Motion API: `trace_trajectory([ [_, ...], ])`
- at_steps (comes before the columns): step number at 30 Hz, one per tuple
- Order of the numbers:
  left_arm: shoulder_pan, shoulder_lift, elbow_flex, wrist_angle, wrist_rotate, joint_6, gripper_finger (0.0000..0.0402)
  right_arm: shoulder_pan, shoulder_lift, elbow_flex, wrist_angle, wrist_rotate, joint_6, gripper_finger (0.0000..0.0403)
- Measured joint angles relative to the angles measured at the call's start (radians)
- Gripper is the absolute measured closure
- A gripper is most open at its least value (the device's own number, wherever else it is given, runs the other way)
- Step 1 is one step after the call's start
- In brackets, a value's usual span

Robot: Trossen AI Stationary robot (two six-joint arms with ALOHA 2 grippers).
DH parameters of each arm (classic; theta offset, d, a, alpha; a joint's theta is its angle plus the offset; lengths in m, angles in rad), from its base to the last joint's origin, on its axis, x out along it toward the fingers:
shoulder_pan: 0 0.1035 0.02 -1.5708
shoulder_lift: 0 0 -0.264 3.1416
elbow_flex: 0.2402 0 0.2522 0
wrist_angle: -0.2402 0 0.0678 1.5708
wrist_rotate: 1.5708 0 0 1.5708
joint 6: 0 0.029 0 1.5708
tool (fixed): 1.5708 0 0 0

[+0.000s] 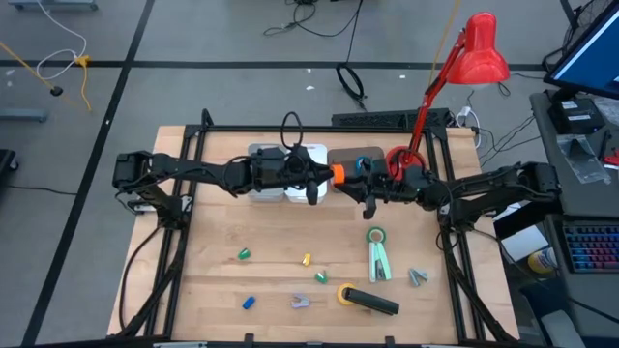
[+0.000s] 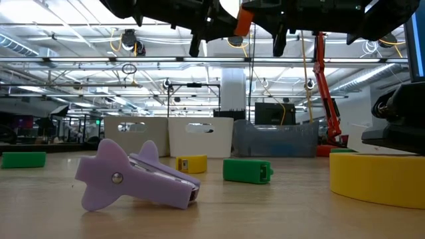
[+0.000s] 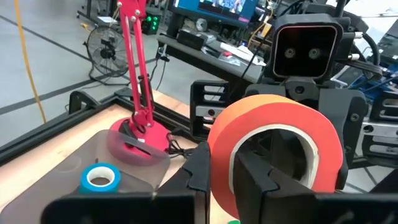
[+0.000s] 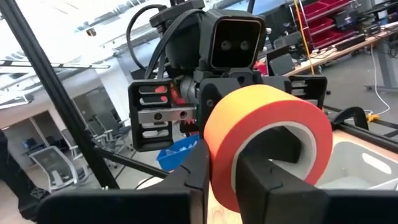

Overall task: Pick and place Stapler, Stapler remover, tape
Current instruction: Put the orange tape into the black bin

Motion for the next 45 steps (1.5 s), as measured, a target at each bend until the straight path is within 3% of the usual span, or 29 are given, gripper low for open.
trace_trajectory([
  [17, 0.004, -0.004, 0.0, -0.039, -0.101, 0.058, 0.0221, -0.038, 0.0, 0.0, -0.073, 0.013, 0.024, 0.0368],
  [24, 0.016, -0.054, 0.001, -0.309, -0.099, 0.093, 0.0161, -0.07, -0.005, 0.0, -0.133, 0.013, 0.025, 0.0368],
  [29, 0.032, -0.108, 0.001, -0.542, -0.099, 0.091, 0.0145, -0.109, -0.013, 0.0, -0.204, 0.014, 0.023, 0.0368],
  [33, 0.044, -0.141, 0.0, -0.695, -0.099, 0.064, 0.0144, -0.157, -0.016, 0.002, -0.333, 0.018, 0.023, 0.0368],
  [37, 0.048, -0.153, -0.002, -0.834, -0.097, 0.082, 0.0144, -0.216, -0.017, 0.078, -0.593, 0.018, -0.011, 0.0368],
  [45, 0.048, -0.155, 0.0, -0.863, -0.097, 0.071, 0.0144, -0.309, 0.004, 0.235, -1.04, 0.018, -0.166, 0.0368],
])
